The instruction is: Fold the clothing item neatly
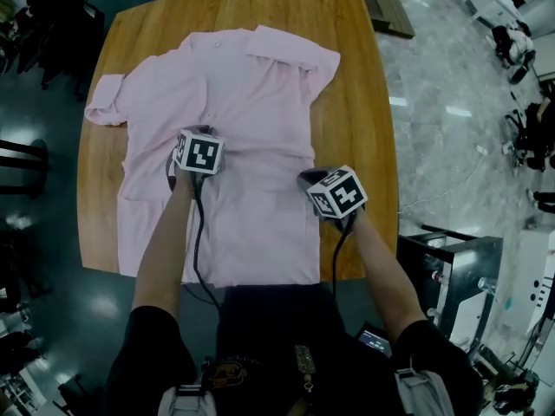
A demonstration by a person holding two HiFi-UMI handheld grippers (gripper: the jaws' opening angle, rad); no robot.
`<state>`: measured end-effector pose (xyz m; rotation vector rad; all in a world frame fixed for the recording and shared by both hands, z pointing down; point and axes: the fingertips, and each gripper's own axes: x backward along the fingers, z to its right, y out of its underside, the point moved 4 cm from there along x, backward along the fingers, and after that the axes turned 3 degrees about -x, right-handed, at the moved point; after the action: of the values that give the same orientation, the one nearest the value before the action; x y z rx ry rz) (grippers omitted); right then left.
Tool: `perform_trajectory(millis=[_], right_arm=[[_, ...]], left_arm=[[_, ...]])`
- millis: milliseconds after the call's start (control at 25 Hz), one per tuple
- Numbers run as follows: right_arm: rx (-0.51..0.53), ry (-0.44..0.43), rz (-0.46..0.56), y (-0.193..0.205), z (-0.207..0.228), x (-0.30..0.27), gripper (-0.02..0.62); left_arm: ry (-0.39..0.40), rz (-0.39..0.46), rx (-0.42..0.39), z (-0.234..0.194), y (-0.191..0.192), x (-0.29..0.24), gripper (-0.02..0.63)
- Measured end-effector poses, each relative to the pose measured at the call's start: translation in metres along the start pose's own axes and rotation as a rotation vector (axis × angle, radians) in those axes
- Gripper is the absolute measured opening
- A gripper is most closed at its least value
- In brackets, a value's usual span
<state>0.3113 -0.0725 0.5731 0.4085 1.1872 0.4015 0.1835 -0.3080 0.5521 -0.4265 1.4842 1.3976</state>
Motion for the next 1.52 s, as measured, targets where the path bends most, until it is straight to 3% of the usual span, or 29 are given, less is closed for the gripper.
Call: perform_trajectory(millis=[200, 400, 560, 840, 1120, 1320, 1520], right_arm=[[0.001, -0.008, -0.001, 0.001, 0.002, -0.001, 0.021], [0.023, -0.02, 0.023, -0.015, -0.003, 0.007, 0.022], [0.031, -0.031, 0.093, -0.046, 0.001, 0.017, 0.023], [0.051, 0.033, 0.185, -0.107, 0.037, 0.023, 0.023], [0.066, 0.074, 0.199, -0.149, 0.078, 0.0, 0.023], [0.04, 0.093, 0.164, -0.16, 0.104, -0.024, 0.023], [0.045, 0.116, 0.08, -0.145, 0.118, -0.04, 0.023]], left_arm=[[-0.002, -0.006, -0.013, 0.003, 0.001, -0.005, 0.043], [0.048, 0.09, 0.102, 0.008, -0.016, 0.015, 0.088], [0.091, 0.144, 0.13, 0.006, -0.042, 0.02, 0.121], [0.168, 0.193, 0.069, 0.006, -0.111, -0.012, 0.121], [0.179, 0.184, 0.01, 0.008, -0.163, -0.073, 0.121], [0.182, 0.087, -0.036, 0.008, -0.163, -0.114, 0.121], [0.195, 0.081, -0.069, 0.013, -0.158, -0.118, 0.031]])
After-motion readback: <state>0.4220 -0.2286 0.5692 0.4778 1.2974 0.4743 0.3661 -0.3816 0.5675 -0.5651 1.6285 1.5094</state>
